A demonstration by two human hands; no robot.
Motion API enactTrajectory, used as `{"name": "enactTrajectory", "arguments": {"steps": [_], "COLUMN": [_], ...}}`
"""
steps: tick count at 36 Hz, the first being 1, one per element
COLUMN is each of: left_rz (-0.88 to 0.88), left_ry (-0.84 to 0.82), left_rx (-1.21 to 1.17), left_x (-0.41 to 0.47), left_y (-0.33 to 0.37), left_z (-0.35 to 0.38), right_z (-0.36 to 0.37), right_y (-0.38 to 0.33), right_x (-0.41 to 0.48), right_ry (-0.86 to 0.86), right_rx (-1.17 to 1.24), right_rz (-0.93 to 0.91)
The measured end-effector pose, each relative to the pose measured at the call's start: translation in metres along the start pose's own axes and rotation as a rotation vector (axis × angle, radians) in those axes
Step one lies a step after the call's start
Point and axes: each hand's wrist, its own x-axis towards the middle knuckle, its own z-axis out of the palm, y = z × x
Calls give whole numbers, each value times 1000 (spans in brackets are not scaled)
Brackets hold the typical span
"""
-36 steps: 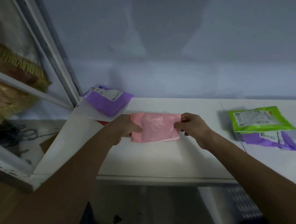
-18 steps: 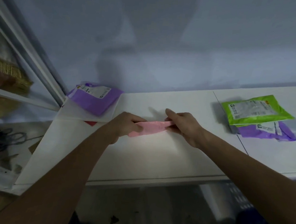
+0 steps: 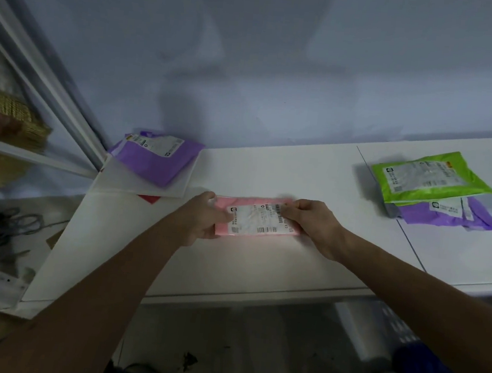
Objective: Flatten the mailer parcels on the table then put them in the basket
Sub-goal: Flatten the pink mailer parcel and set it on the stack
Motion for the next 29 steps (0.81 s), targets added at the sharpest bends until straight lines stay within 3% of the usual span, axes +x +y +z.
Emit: {"name": "enactTrajectory", "arguments": {"steps": [3, 8, 14, 17, 20, 23, 29], "left_rz": [-4, 14, 49, 79, 129, 254, 600], "left_ry": [16, 1, 60, 128, 242, 291, 207], "left_rx": [18, 272, 352, 423, 734, 956, 1248], "left_x": [1, 2, 10, 15, 16, 10, 21], "left_y": [0, -9, -21, -26, -23, -18, -39], "left_z": [0, -4, -3, 3, 14, 29, 52], "right_z": [-1, -5, -8, 1, 11, 21, 30], "right_y": [-3, 2, 8, 11, 10, 10, 3], "right_x": [-1, -2, 1, -4, -6, -5, -6], "right_ry": [4, 10, -14, -27, -52, -53, 47], "right_rx": [-39, -158, -884, -918, -885, -969, -1168], "right_rz": [-20, -76, -345, -400, -387, -379, -349]}}
